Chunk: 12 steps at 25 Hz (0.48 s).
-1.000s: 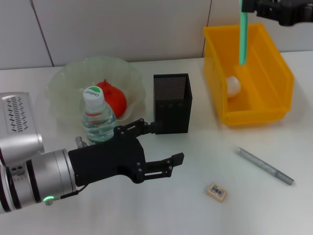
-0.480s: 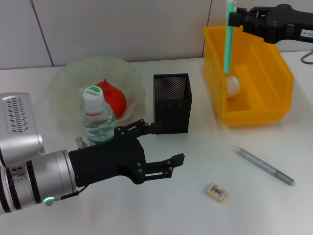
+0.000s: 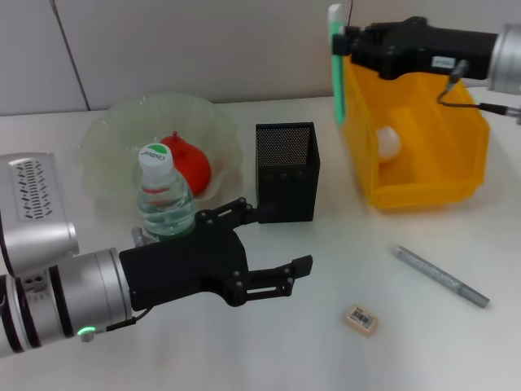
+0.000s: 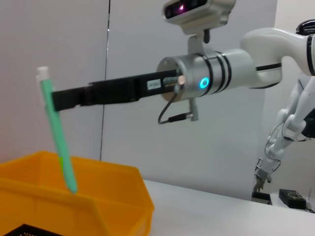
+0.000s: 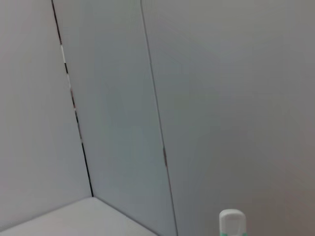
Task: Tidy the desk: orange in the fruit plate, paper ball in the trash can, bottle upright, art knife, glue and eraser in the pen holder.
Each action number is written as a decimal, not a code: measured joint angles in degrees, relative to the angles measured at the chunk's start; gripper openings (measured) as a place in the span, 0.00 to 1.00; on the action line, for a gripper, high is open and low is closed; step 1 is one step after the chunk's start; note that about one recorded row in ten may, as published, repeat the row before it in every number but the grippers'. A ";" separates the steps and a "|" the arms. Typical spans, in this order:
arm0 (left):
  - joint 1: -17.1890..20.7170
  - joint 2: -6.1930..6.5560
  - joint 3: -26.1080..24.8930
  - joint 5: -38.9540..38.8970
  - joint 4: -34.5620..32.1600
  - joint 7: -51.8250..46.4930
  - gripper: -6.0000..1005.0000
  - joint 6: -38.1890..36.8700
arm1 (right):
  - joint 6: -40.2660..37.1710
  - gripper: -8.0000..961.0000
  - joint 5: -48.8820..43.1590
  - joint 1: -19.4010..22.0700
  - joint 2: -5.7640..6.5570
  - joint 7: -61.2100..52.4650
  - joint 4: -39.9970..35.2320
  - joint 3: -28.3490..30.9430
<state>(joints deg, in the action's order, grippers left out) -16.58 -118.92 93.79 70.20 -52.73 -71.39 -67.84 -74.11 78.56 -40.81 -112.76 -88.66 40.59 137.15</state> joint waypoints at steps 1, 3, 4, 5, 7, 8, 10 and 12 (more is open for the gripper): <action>0.00 0.00 0.00 0.00 0.00 0.00 0.87 0.00 | 0.00 0.20 0.00 0.00 0.00 0.00 0.00 0.00; -0.06 0.00 0.13 -0.25 0.07 -0.02 0.87 0.15 | 2.24 0.20 0.24 -0.79 -0.99 1.34 -0.28 -0.94; -0.06 0.00 0.13 -0.25 0.07 -0.02 0.87 0.15 | 2.24 0.21 0.24 -0.79 -0.99 1.34 -0.28 -0.94; -0.09 0.00 0.14 -0.26 0.14 -0.02 0.87 0.14 | 2.84 0.21 0.27 -1.12 -1.36 1.91 -0.46 -1.03; -0.17 0.00 0.16 -0.29 0.32 -0.03 0.87 0.02 | 4.30 0.21 0.44 -2.16 -2.23 3.44 -1.52 -1.07; -0.17 0.00 0.16 -0.29 0.32 -0.03 0.87 0.02 | 4.79 0.21 0.51 -2.52 -2.39 3.69 -1.96 -1.07; -0.17 0.00 0.17 -0.35 0.33 -0.04 0.87 0.02 | 5.27 0.21 0.59 -2.76 -2.60 3.97 -2.33 -1.07; -0.17 0.00 0.17 -0.42 0.39 -0.06 0.87 0.02 | 6.74 0.21 1.13 -3.45 -3.21 5.38 -3.60 -1.09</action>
<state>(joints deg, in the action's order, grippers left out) -16.74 -118.91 93.96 69.77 -52.35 -71.45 -67.83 -67.37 79.69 -44.25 -115.96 -83.29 36.99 136.06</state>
